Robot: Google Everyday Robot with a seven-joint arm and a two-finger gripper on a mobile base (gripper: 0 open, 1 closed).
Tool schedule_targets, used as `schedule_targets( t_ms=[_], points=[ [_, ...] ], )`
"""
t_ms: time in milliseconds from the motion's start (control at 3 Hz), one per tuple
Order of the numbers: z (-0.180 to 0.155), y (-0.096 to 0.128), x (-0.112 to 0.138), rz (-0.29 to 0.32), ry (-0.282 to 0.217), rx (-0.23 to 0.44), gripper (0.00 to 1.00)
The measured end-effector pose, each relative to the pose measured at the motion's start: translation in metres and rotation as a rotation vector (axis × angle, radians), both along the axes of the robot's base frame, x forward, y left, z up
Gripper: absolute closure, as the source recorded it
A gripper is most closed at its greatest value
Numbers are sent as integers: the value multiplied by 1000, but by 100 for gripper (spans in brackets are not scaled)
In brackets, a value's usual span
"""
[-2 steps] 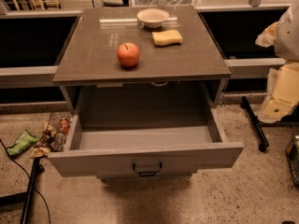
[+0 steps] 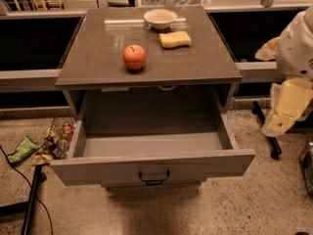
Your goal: Close top drawer
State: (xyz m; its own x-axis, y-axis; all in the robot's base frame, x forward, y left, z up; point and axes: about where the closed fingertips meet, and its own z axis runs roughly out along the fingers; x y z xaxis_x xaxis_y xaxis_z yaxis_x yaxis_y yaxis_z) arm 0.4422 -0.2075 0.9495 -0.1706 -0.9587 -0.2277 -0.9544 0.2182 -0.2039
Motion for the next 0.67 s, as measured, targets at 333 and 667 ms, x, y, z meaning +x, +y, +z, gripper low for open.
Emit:
schedule_targets(
  t_ms=[333, 667],
  points=[
    [-29, 10, 3, 60, 37, 25, 0],
    [-74, 29, -7, 111, 81, 69, 0]
  ],
)
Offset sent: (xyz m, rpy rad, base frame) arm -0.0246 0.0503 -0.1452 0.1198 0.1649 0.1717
